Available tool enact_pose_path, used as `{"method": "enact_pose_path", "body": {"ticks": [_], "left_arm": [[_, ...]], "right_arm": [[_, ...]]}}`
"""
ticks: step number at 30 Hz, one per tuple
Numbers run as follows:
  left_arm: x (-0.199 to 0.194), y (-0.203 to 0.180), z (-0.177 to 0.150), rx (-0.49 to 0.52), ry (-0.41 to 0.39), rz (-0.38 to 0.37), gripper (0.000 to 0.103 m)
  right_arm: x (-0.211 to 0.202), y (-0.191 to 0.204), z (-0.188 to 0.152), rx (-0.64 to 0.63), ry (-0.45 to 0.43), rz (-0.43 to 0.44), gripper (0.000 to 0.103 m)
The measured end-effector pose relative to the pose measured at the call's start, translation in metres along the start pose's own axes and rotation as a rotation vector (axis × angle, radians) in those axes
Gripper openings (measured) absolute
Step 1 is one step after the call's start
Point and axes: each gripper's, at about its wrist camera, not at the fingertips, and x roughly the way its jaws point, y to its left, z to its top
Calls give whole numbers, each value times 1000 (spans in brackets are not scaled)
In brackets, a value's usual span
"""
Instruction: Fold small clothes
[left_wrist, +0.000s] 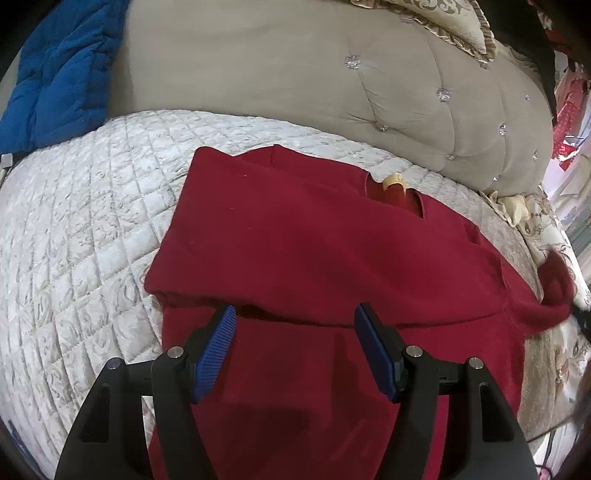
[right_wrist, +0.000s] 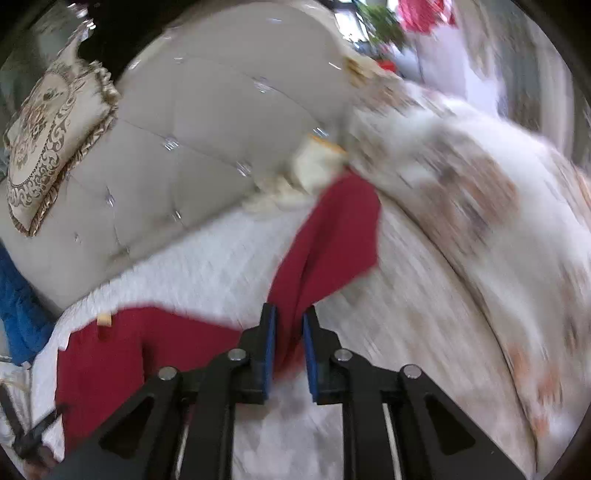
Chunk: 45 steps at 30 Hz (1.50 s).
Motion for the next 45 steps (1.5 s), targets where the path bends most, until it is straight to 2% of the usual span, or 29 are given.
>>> {"method": "enact_pose_path", "body": {"ticks": [1, 2, 4, 8, 10, 12, 16, 17, 19, 20, 22, 24, 27, 29, 32, 33, 35, 37, 39, 42, 45], "left_arm": [[-1, -1, -1, 1, 0, -5, 46], [-1, -2, -1, 3, -1, -6, 46], [-2, -3, -2, 8, -2, -2, 46], [1, -3, -2, 5, 6, 3, 46], [2, -2, -2, 1, 8, 5, 46], [3, -2, -1, 0, 8, 8, 46], [5, 1, 0, -5, 14, 11, 46], [5, 1, 1, -5, 16, 12, 46], [6, 3, 1, -8, 17, 16, 46], [5, 4, 2, -10, 17, 17, 46], [3, 6, 3, -12, 10, 19, 46], [-1, 8, 5, -19, -5, 19, 46], [-8, 12, 9, -38, -31, 10, 46], [-12, 17, 12, -59, -45, -1, 46], [-19, 26, 18, -103, -69, -27, 46], [-22, 30, 19, -113, -77, -31, 46], [-28, 39, 24, -139, -98, -35, 46], [-31, 46, 28, -161, -114, -38, 46], [-34, 53, 32, -173, -127, -33, 46], [-33, 59, 38, -183, -136, -34, 46], [-30, 63, 42, -194, -136, -42, 46]], "right_arm": [[-5, -19, -11, 45, 32, -37, 52], [-9, -33, -17, 73, 34, -69, 57], [-25, -60, -25, 117, -1, -107, 57], [-29, -83, -20, 184, -23, -93, 58], [-25, -92, -16, 223, -75, -86, 66], [-11, -103, -11, 267, -119, -78, 73], [34, -125, -4, 368, -94, -46, 73], [45, -132, -4, 405, -97, -16, 71], [54, -138, -2, 447, -119, 15, 36], [54, -140, 0, 463, -120, 27, 8], [29, -131, 12, 451, -189, 84, 8], [-1, -117, 26, 384, -253, 92, 7], [-57, -76, 52, 246, -338, 132, 7], [-74, -46, 61, 174, -336, 182, 7], [-82, 24, 68, 28, -292, 271, 7], [-75, 60, 66, -32, -257, 323, 7], [-61, 106, 60, -110, -194, 392, 7], [-32, 168, 44, -202, -102, 461, 7], [-3, 224, 21, -295, -28, 495, 7], [42, 304, -33, -393, 67, 574, 7], [82, 346, -78, -446, 129, 571, 9]]}}
